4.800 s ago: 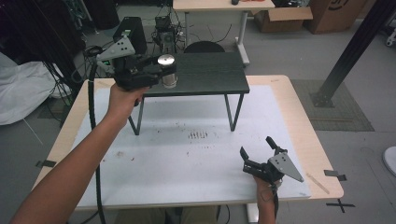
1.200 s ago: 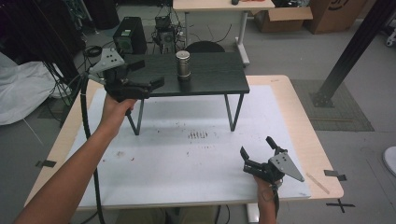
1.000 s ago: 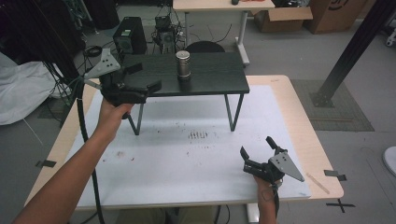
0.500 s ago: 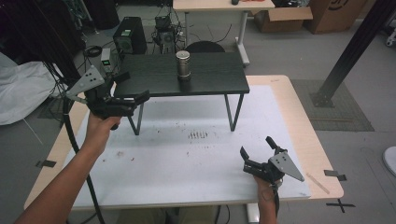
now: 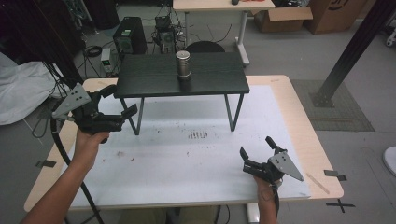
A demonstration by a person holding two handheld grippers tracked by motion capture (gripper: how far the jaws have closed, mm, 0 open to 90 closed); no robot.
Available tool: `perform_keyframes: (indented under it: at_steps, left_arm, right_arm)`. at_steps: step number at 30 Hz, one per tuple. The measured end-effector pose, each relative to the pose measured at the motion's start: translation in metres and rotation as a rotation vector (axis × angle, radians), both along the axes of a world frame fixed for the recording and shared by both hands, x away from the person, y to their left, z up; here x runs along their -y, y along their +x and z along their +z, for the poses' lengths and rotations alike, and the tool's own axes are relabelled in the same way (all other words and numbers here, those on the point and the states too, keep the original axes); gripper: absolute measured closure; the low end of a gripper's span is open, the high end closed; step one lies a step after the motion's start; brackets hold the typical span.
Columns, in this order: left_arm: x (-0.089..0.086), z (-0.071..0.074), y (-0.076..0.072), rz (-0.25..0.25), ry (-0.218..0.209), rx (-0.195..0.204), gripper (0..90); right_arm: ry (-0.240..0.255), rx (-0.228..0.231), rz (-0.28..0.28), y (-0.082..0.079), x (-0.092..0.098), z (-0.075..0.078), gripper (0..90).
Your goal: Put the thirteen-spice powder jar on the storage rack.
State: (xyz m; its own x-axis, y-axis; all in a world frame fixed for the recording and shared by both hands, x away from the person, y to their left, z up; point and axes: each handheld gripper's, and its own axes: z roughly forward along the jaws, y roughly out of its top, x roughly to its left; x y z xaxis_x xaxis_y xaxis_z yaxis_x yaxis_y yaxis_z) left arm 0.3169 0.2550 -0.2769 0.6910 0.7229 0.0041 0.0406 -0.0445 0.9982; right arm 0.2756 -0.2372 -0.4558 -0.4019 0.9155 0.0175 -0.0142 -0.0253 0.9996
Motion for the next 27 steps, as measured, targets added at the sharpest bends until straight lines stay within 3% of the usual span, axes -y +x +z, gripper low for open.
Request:
perform_keyframes:
  at_steps: [11, 27]
  left_arm:
    - [-0.022, -0.026, -0.01, 0.042, -0.018, -0.012, 0.9]
    - [-0.046, -0.075, -0.027, 0.119, -0.055, 0.009, 0.4]
  right_arm:
    - [-0.005, 0.0, 0.0, 0.0, 0.0, 0.0, 0.0]
    - [-0.012, 0.002, 0.001, 0.0, -0.001, 0.0, 0.0]
